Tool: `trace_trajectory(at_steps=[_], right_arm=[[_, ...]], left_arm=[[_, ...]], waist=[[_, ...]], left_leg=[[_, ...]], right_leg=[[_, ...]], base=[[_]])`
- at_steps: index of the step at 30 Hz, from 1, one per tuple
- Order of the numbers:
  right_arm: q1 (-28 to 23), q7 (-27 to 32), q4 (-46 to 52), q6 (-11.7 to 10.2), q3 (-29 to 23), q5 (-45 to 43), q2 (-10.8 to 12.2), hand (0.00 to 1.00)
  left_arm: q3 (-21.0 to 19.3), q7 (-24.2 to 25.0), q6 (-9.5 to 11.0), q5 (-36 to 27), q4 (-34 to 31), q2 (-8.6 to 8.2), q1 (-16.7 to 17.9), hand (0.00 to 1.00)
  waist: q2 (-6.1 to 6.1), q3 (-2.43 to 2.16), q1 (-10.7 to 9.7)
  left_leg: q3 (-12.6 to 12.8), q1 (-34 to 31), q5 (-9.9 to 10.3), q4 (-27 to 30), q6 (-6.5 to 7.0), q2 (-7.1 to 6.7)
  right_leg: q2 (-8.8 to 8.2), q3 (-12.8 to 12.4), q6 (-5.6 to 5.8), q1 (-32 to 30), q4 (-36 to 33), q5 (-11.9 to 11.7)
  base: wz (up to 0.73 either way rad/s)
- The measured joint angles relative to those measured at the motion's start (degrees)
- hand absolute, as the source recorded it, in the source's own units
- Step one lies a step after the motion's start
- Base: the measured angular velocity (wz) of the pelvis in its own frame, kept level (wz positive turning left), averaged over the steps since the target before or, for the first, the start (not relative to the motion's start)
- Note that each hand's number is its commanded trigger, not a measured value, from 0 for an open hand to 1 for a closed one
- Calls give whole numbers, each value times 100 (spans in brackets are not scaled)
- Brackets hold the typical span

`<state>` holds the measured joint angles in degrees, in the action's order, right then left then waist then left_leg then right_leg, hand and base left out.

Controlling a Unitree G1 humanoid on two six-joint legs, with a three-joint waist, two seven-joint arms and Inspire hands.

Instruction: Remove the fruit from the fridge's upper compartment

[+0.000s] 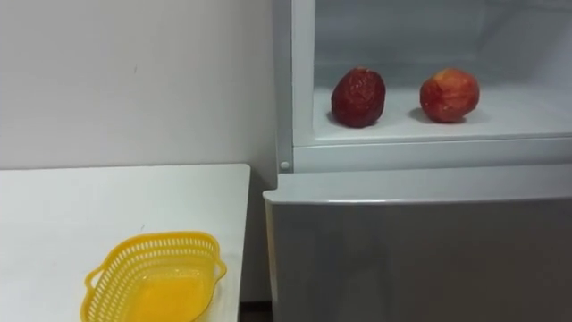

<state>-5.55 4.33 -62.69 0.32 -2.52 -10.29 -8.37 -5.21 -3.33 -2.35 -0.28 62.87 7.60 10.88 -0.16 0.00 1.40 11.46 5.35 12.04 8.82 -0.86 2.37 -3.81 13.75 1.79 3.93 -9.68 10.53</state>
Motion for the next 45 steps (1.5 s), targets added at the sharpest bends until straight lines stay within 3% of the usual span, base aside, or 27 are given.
trace_trajectory(at_steps=[3, 8, 12, 16, 22, 25, 29, 35, 40, 43, 45], right_arm=[[4, 4, 52, -250, 9, 326, 37, 0], [-28, 2, 299, -462, -55, 376, 53, 0], [-430, 63, 1652, -467, -100, 291, 85, 0], [-481, 159, 2590, -457, -75, 220, 172, 0], [-880, 254, 4744, -432, 215, -124, 228, 0], [-981, 395, 5344, -431, 257, -159, 227, 0], [-1027, 656, 6197, -442, 262, -835, 226, 0], [-975, 1083, 7067, -671, 303, -966, 221, 0], [-910, 1275, 7460, -848, 317, -1007, 219, 0], [-907, 1438, 7600, -862, 378, -1006, 178, 0], [-901, 1592, 7900, -921, 425, -1004, 86, 0]], left_arm=[[124, 5, 128, -5, 1, -4, -10, 0], [148, 59, 269, 256, 6, 1, -36, 0], [205, 169, 273, 372, -6, 39, -34, 0], [356, 193, 263, 359, 17, 60, -169, 0], [597, 230, 261, 492, -15, 83, -252, 0], [660, 231, 261, 489, -36, 80, -286, 0], [775, 252, 278, 436, -56, 91, -256, 0], [902, 260, 500, 427, 124, 126, -357, 0], [1003, 293, 539, 431, 113, 167, -350, 0], [992, 376, 562, 428, 106, 185, -356, 0], [998, 411, 685, 428, 147, 189, -367, 0]], waist=[[11, 10, 1], [25, 5, -152], [45, -3, -262], [59, -8, -333], [151, -38, -471], [171, -31, -521], [222, -8, -590], [166, 12, -589], [160, 9, -575], [162, 9, -518], [170, -7, -394]], left_leg=[[7, -6, 0, 2, 0, -2], [51, -78, -1, 9, 0, 1], [172, -72, -1, 36, 0, 8], [290, -83, -1, 40, 0, 26], [417, -124, -1, 40, 0, 28], [442, -164, -1, 40, 0, 31], [582, -218, -1, 37, 0, 46], [618, -159, -1, 35, 0, 63], [648, -121, -1, 35, 0, 81], [655, -124, -1, 31, -1, 86], [718, -148, -1, -5, -1, 92]], right_leg=[[0, -17, 0, -10, 0, 0], [-4, -22, 0, -94, -15, 0], [5, -109, 3, -131, -17, -5], [20, -253, -9, -217, -44, -24], [27, -399, -3, -352, -121, -36], [33, -442, -2, -424, -134, -49], [47, -565, -15, -552, -246, -60], [73, -633, -32, -590, -298, -69], [94, -649, -40, -590, -290, -74], [104, -660, -44, -615, -301, -73], [123, -713, -62, -675, -310, -95]], base=[[0], [-2], [-13], [-16], [-12], [-7], [-20], [-9], [0], [-3], [-12]])
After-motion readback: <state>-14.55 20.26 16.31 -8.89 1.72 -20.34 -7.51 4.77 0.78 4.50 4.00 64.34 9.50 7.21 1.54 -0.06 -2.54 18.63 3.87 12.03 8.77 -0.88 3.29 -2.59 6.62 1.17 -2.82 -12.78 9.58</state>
